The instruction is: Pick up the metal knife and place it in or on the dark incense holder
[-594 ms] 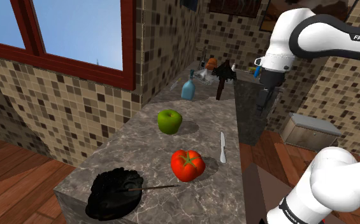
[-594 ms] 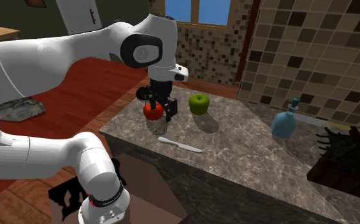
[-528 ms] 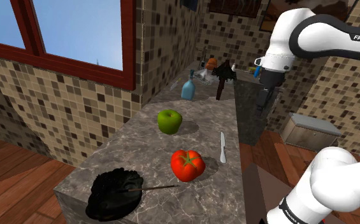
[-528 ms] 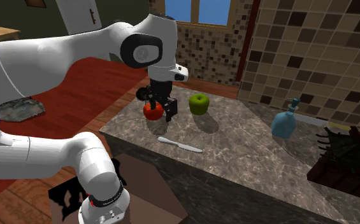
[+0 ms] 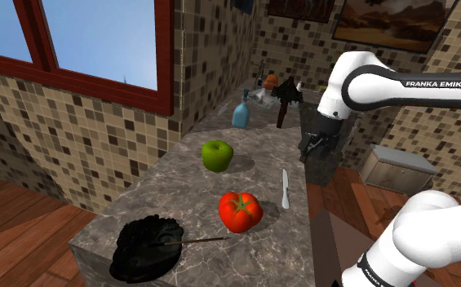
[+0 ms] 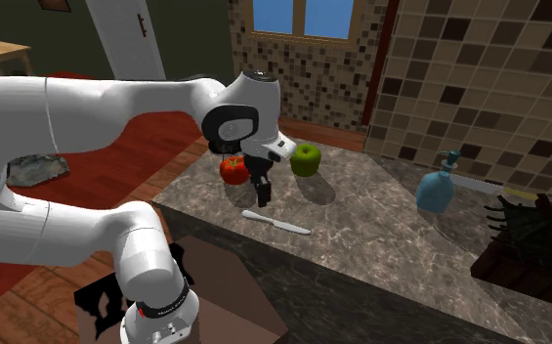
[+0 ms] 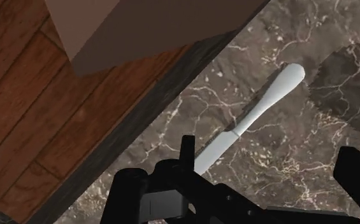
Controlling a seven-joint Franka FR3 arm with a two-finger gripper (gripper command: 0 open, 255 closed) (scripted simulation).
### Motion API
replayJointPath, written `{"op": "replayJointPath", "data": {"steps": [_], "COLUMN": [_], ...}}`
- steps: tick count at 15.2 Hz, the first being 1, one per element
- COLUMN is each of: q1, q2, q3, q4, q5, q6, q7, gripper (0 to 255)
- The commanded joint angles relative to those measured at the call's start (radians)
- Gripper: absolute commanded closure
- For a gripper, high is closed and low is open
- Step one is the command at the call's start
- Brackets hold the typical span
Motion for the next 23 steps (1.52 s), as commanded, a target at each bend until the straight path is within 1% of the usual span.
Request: {"op": "replayJointPath", "data": {"steps": [1, 5, 8, 9, 15, 16, 23], "q1": [-0.032, -0.094, -0.139, -0.144, -0.134, -0.132, -0.132], "q2": [0.02, 0.097, 0.18, 0.19, 0.267, 0.29, 0.29], "q3": [0.027, 0.081, 0.125, 0.13, 0.141, 0.144, 0.144], "q4": [-0.052, -0.137, -0.185, -0.189, -0.223, -0.231, -0.231], "q5": [0.033, 0.094, 0.139, 0.144, 0.161, 0.166, 0.166], "q6": [0.099, 0.308, 0.475, 0.495, 0.606, 0.636, 0.636], "q7": [0.117, 0.326, 0.48, 0.497, 0.49, 0.488, 0.488], "gripper": [0, 0, 0, 0, 0, 0, 0]}}
